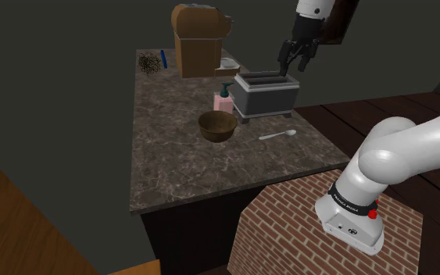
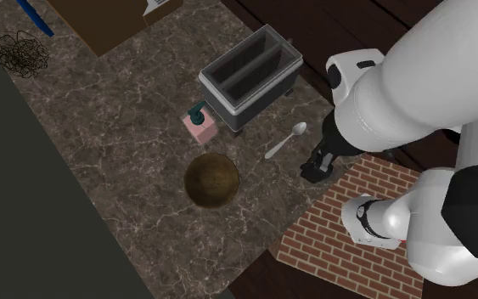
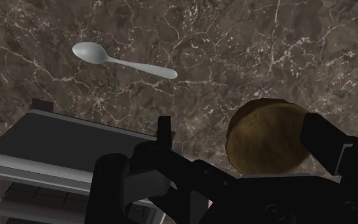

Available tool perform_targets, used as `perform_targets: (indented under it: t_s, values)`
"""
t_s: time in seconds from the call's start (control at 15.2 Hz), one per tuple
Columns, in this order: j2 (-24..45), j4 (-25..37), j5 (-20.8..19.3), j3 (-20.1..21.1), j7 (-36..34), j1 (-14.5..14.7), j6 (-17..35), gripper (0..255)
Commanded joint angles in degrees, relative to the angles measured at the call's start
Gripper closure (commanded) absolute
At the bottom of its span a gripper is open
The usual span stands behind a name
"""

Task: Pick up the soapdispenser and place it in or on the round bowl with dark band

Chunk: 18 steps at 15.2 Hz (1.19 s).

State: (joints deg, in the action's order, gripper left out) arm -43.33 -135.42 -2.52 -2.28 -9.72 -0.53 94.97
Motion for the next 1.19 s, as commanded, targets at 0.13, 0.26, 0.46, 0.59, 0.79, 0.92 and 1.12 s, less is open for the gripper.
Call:
perform_targets:
  t_s: [0.13, 0.26, 0.46, 0.59, 0.79, 0.92, 1.12]
  values:
    - [3.88, 0.69, -0.31, -0.05, -0.30, -0.14, 3.38, 0]
    - [7.90, 1.70, -0.61, -0.10, -0.60, -0.28, 6.56, 0]
    - [14.11, 3.82, -1.07, -0.19, -1.08, -0.52, 10.92, 0]
    - [18.34, 5.63, -1.36, -0.25, -1.41, -0.69, 13.53, 0]
    - [24.76, 8.91, -1.80, -0.37, -1.90, -0.93, 16.94, 0]
    - [29.08, 11.47, -2.08, -0.47, -2.23, -1.08, 18.88, 0]
    - [35.59, 15.87, -2.46, -0.63, -2.70, -1.31, 21.26, 0]
